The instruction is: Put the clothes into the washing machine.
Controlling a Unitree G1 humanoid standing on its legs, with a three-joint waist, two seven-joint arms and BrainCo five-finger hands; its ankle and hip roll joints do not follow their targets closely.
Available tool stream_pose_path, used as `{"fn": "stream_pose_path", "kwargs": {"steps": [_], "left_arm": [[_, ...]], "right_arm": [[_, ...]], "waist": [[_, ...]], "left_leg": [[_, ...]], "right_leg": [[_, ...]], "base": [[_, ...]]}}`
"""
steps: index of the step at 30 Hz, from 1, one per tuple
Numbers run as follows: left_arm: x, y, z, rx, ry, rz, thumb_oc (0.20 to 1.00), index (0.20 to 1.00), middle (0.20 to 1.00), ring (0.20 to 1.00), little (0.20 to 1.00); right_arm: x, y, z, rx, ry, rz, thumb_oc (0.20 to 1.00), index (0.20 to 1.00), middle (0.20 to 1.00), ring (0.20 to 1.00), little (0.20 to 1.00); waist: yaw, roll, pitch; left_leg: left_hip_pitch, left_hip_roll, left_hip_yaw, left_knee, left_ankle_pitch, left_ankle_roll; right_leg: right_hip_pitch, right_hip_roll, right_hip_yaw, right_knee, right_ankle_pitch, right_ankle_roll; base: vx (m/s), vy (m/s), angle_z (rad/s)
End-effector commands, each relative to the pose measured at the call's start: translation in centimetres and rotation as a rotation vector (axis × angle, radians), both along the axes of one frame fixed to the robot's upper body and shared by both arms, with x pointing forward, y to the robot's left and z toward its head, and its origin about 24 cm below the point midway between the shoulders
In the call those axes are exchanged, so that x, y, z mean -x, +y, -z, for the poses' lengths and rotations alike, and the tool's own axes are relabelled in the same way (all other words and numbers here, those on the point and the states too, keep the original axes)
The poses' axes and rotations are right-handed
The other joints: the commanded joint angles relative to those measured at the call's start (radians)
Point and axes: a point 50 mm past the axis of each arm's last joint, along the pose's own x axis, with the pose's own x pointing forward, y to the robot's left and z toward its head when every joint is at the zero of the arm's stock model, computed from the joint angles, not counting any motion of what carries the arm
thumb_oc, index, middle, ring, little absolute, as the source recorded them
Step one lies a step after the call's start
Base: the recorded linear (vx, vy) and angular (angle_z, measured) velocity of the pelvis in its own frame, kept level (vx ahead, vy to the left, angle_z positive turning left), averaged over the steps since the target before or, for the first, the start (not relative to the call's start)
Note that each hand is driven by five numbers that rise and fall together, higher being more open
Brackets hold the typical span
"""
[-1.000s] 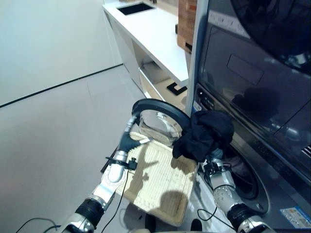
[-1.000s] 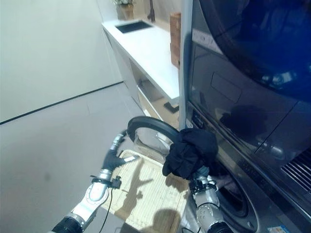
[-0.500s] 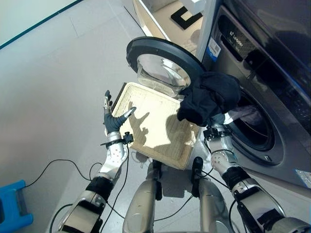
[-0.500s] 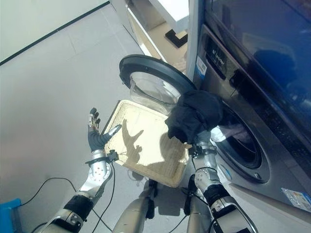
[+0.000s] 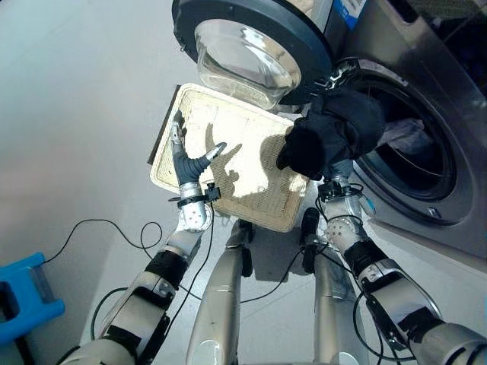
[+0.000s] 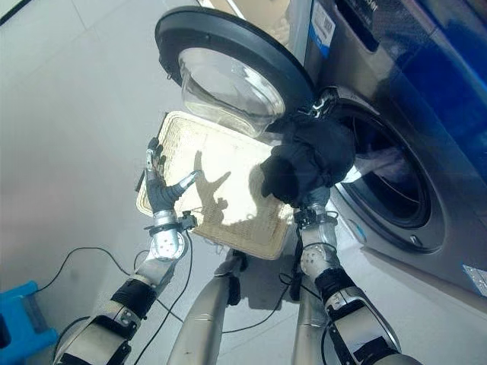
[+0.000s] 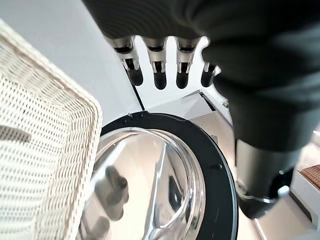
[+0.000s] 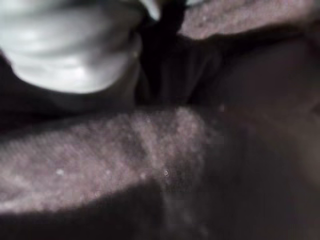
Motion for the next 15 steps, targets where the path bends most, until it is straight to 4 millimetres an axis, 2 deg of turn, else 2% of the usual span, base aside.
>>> {"fn": "stream_pose_path", "kwargs": {"steps": [1,8,11,15], "left_arm": [[0.9,-1.0,-2.9,0.037,-0.168,0.046,1.000,1.000,1.000,1.000,1.000],[1.3,-1.3,-4.2,0.065,-0.218,0.096,1.000,1.000,1.000,1.000,1.000],[1.5,-1.4,-4.6,0.071,-0.232,0.109,1.000,1.000,1.000,1.000,1.000],[1.7,-1.5,-5.5,0.085,-0.255,0.132,1.000,1.000,1.000,1.000,1.000]], "right_arm": [[-0.5,0.0,-4.7,-0.097,-0.214,-0.022,0.200,0.200,0.200,0.200,0.200],[-1.4,-2.3,-5.7,-0.335,-0.248,-0.013,0.200,0.200,0.200,0.200,0.200],[-1.6,-3.0,-5.9,-0.381,-0.249,0.000,0.200,0.200,0.200,0.200,0.200],[-2.1,-4.9,-6.5,-0.529,-0.232,0.031,0.200,0.200,0.200,0.200,0.200]], "waist": [[-0.015,0.025,-0.017],[-0.008,0.053,-0.017],[-0.007,0.062,-0.017],[-0.003,0.077,-0.017]], "left_leg": [[-0.012,-0.085,0.029,0.117,-0.146,-0.014],[-0.042,-0.098,0.033,0.122,-0.143,-0.007],[-0.041,-0.101,0.035,0.122,-0.143,-0.005],[-0.043,-0.107,0.034,0.121,-0.143,-0.003]], "right_leg": [[0.027,-0.018,-0.074,0.042,-0.028,0.066],[-0.015,-0.023,-0.074,0.063,-0.029,0.069],[-0.019,-0.025,-0.073,0.068,-0.028,0.071],[-0.028,-0.028,-0.072,0.079,-0.030,0.072]], "base": [[0.00,0.000,0.00],[0.00,0.001,-0.03],[0.01,0.009,0.04],[0.01,0.008,0.02]]}}
